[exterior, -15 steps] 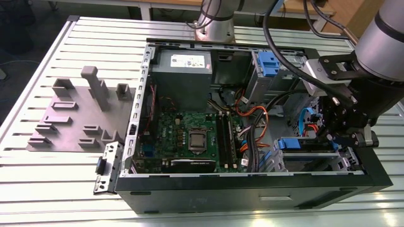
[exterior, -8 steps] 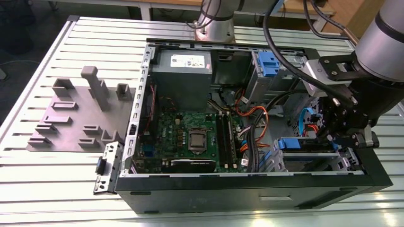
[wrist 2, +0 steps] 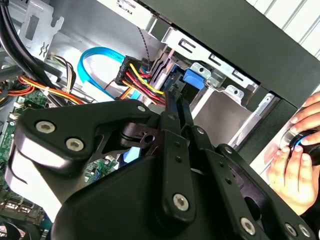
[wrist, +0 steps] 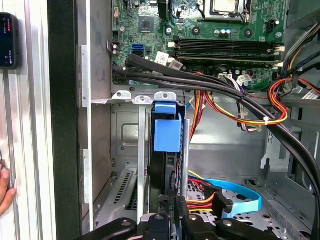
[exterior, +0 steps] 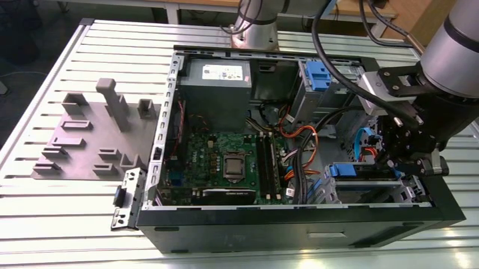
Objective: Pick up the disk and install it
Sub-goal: 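Insert the first disk wire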
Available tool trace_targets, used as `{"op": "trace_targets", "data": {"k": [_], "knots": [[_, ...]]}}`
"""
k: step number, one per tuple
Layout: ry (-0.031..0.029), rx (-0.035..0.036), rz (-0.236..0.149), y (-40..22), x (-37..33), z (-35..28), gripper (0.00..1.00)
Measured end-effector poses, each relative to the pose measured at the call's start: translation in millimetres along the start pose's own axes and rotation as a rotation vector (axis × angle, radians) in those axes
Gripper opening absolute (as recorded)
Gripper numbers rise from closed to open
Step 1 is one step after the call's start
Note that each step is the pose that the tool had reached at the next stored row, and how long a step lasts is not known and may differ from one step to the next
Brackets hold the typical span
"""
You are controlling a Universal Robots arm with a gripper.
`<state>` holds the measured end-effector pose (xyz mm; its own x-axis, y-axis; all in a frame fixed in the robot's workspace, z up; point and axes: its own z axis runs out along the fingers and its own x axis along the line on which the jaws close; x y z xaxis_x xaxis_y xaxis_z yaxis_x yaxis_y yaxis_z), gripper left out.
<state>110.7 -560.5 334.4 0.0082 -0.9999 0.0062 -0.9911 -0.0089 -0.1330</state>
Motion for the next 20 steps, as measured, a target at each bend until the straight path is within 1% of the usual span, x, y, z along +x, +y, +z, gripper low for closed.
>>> {"op": "trace_targets", "data": {"k": [9, 10, 11, 13, 14, 15, 20], "knots": [[0.0, -0.0001, 0.0, 0.3, 0.0, 2.3, 0.16], [-0.0004, 0.0, 0.0, 0.3, 0.0, 2.0, 0.16], [-0.0018, 0.0001, 0.0, 0.0, 0.0, 0.0, 0.16], [-0.0001, 0.0, 0.0, -0.5, 0.0, -3.3, 0.16], [-0.0004, 0.0, 0.0, -0.6, 0.1, -4.4, 0.16], [-0.0006, 0.0, 0.001, -0.6, 0.0, -4.3, 0.16], [0.0026, -0.0001, 0.022, -0.4, 0.0, -3.1, 0.16]]}}
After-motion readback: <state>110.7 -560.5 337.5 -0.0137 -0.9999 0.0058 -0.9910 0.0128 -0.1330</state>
